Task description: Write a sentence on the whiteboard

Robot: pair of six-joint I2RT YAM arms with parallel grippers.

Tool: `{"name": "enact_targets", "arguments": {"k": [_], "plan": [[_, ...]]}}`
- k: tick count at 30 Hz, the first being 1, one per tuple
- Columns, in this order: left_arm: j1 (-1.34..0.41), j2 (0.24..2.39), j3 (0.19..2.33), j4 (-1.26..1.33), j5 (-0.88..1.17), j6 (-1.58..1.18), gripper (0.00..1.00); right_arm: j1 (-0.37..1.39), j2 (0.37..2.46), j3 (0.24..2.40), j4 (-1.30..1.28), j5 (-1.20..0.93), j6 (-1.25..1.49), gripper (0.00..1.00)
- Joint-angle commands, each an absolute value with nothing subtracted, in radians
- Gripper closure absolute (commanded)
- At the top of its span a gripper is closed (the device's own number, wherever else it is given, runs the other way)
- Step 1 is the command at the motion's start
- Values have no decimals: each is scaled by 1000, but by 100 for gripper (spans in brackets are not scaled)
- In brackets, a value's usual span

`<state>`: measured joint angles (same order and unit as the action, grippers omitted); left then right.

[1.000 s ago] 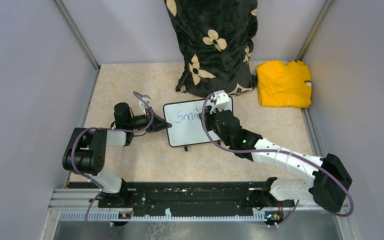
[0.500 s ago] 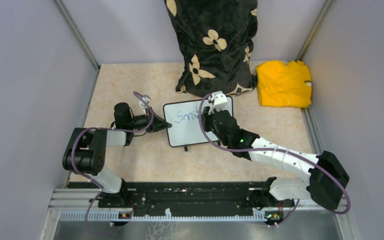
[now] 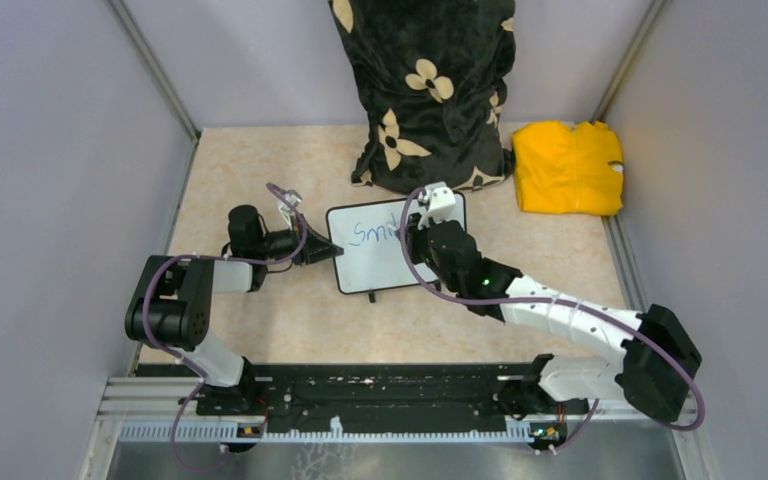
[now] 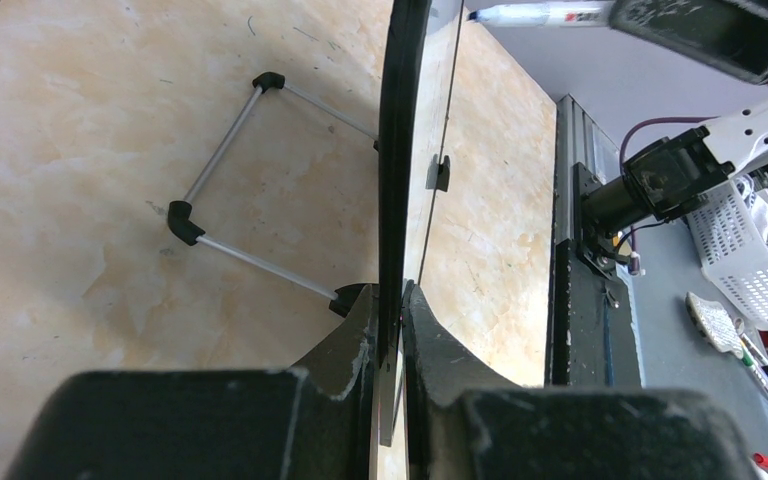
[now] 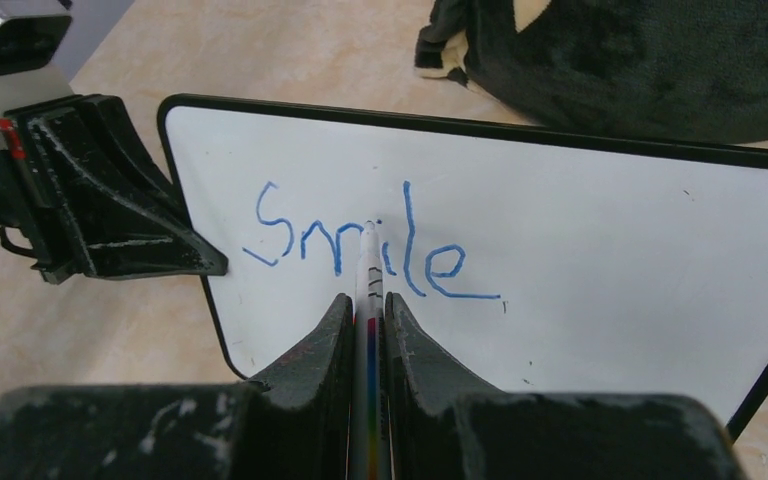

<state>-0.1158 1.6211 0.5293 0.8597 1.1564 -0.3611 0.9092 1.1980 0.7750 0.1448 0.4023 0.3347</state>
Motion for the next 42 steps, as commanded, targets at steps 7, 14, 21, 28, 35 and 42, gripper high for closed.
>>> {"name": "enact_targets", "arguments": {"k": [7, 14, 21, 28, 35, 42], "plan": [[-127, 1621, 542, 825, 1129, -311, 100, 908, 1002, 806, 99, 349, 364, 100], [-127, 1619, 543, 823, 1126, -311, 100, 907, 888, 677, 34, 525, 366, 100], [-127, 1621, 543, 822, 1126, -310, 100, 906, 866, 600, 32, 560, 398, 100], [-127, 1619, 543, 822, 1126, -310, 100, 896, 906, 602, 97, 542, 403, 100], [-127, 1619, 544, 820, 1127, -310, 100, 891, 969, 633, 135, 555, 400, 100], [-127, 1619, 545, 820, 1123, -310, 100, 883, 988, 639, 141, 570, 399, 100]]}}
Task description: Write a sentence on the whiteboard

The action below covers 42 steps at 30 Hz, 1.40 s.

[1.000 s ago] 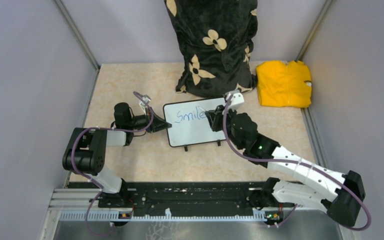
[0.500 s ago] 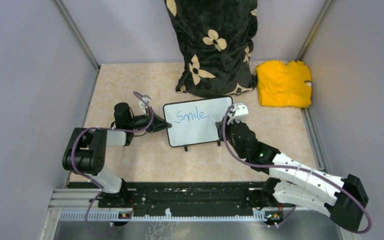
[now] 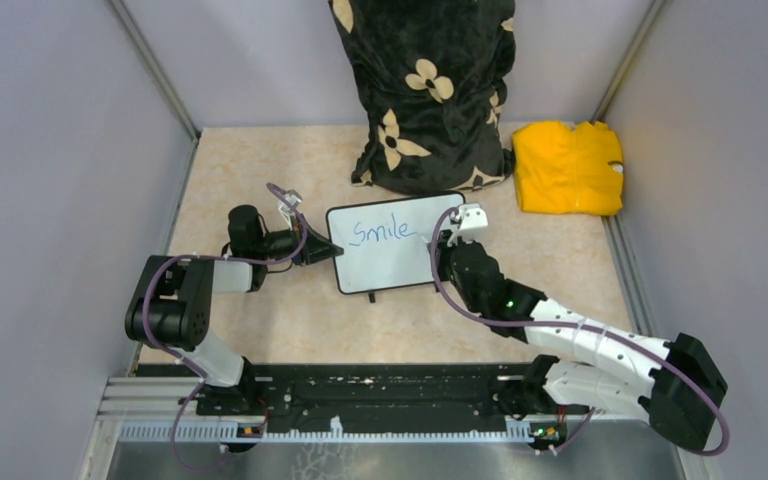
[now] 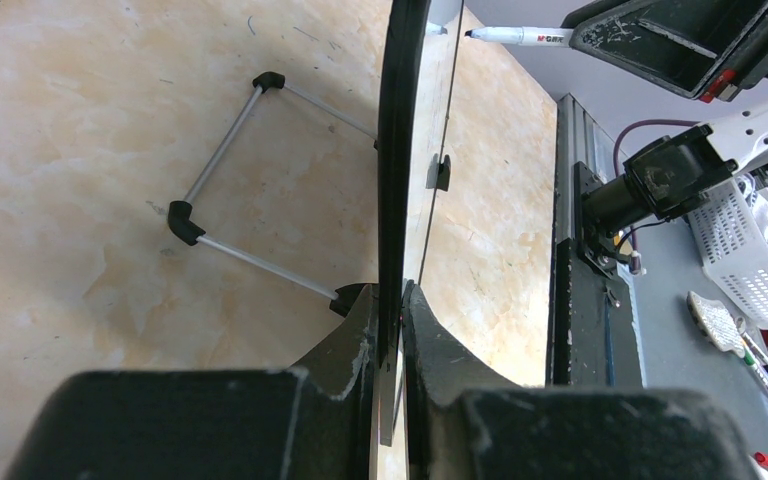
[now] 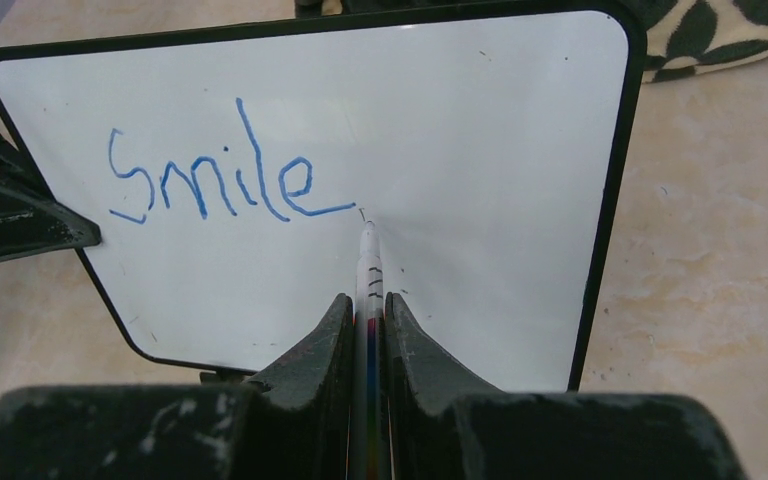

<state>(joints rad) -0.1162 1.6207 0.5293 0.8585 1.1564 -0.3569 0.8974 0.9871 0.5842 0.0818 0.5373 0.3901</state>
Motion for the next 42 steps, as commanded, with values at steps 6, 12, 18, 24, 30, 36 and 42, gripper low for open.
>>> {"name": "enact_targets", "arguments": {"k": [6, 12, 18, 24, 30, 36, 42], "plan": [[-127, 1619, 545, 819, 1123, -311, 100, 878, 996, 635, 149, 572, 402, 100], [-127, 1619, 545, 819, 1124, -311, 100, 872, 1011, 632, 150, 566, 403, 100], [-127, 1619, 544, 820, 1124, -311, 100, 867, 1024, 633, 139, 558, 408, 100], [-127, 1620, 545, 818, 1123, -311, 100, 867, 1024, 635, 109, 537, 414, 100], [-127, 1619, 545, 819, 1123, -311, 100, 866, 1012, 623, 70, 504, 435, 100], [-128, 1621, 545, 818, 1123, -310, 100, 867, 900, 644, 31, 466, 435, 100], [-129, 1619, 545, 816, 1121, -309, 100, 868, 812, 689, 2, 421, 425, 100]]}}
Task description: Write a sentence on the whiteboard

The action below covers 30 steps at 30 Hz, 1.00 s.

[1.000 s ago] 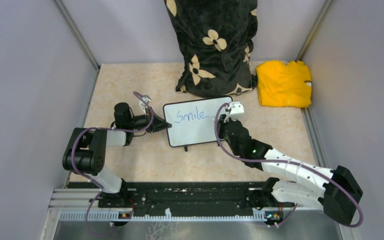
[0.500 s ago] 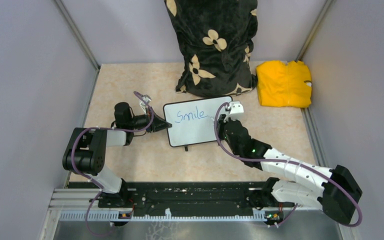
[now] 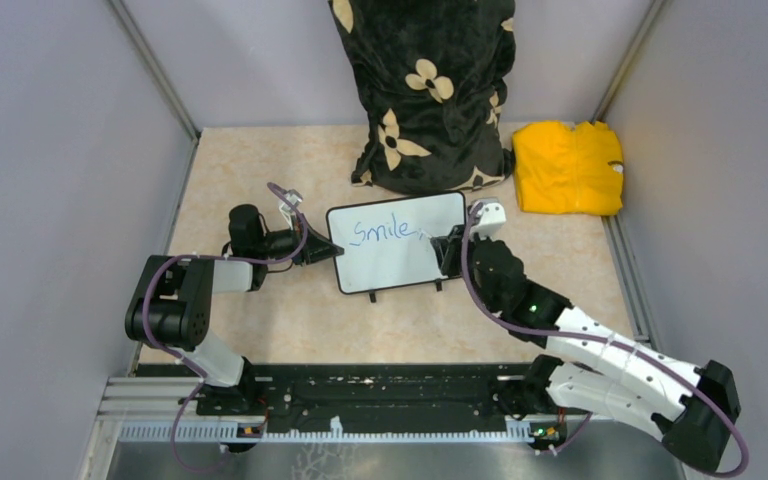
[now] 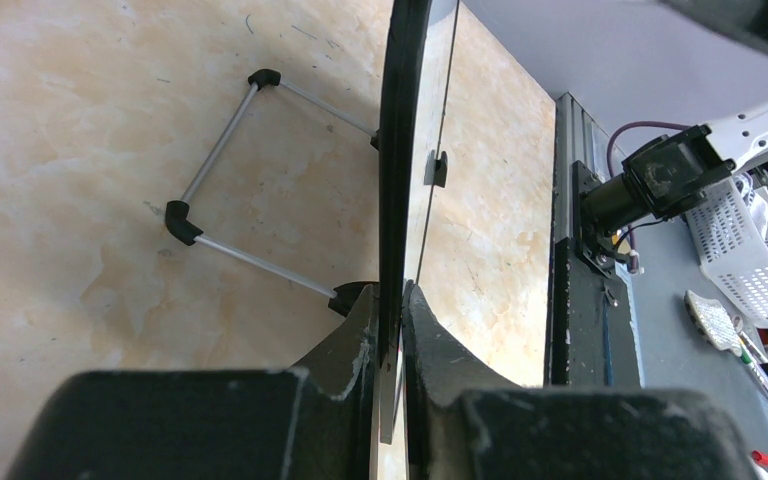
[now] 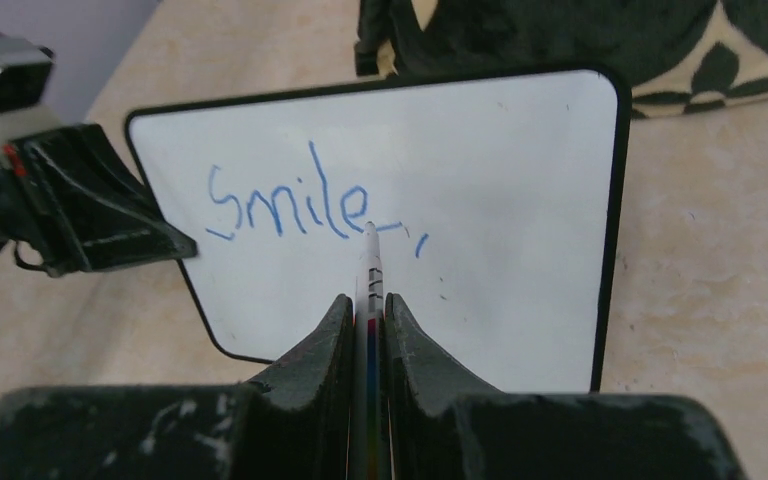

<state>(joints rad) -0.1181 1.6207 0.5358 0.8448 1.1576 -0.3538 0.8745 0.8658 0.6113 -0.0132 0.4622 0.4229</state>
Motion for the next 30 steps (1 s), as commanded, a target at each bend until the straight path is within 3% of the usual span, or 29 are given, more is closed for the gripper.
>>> {"name": "enact_targets", "arguments": {"k": [1, 8, 19, 30], "plan": [[-128, 1617, 545, 816, 1122, -308, 100, 867, 806, 692, 2, 409, 426, 100], [-128, 1618, 544, 815, 1121, -307, 100, 971, 842, 693, -8, 466, 393, 100], [-128, 1623, 547, 787, 1115, -281, 100, 1190, 1073, 696, 167, 623, 305, 100], [-128, 1624, 551, 762, 1107, -261, 100, 1239, 1289, 752, 273, 634, 273, 100]]}}
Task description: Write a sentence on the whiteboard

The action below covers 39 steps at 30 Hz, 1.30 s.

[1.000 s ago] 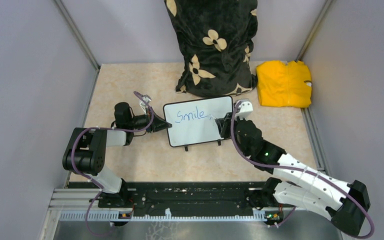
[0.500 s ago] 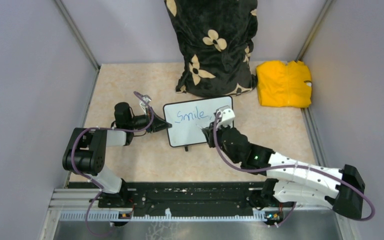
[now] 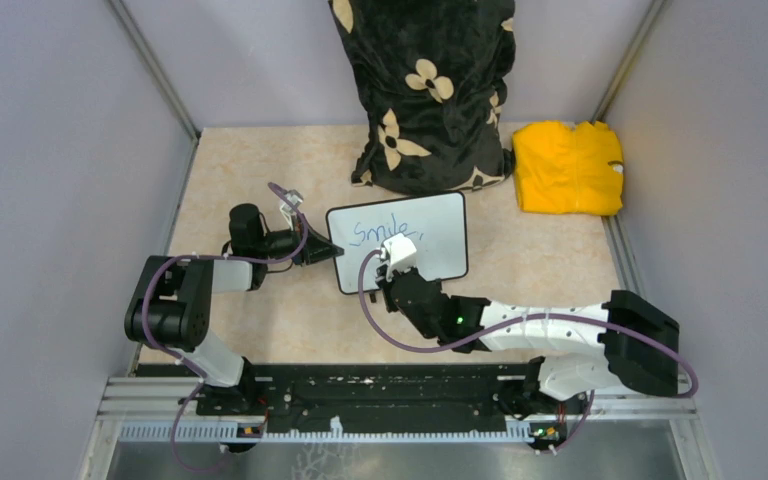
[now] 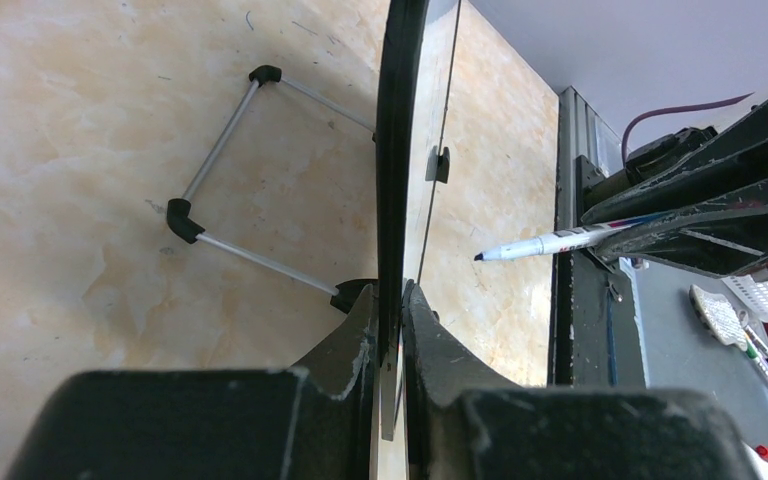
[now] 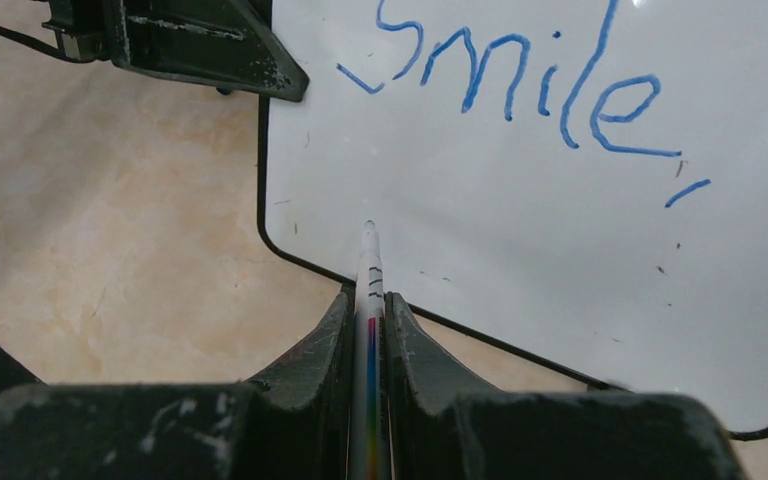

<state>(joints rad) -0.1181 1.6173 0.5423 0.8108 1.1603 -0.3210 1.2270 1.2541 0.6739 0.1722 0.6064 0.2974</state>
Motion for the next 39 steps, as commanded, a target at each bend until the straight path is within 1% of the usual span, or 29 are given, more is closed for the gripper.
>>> {"name": "enact_targets", "arguments": {"k": [1, 12, 39], "plan": [[-128, 1623, 551, 763, 1106, -260, 100, 1239, 1300, 756, 283, 636, 269, 100], [-129, 1621, 551, 764, 1106, -261, 100, 1239, 1396, 812, 281, 689, 265, 100], [-128, 1619, 552, 763, 1106, -262, 100, 1239, 1451, 832, 234, 705, 282, 100]]}}
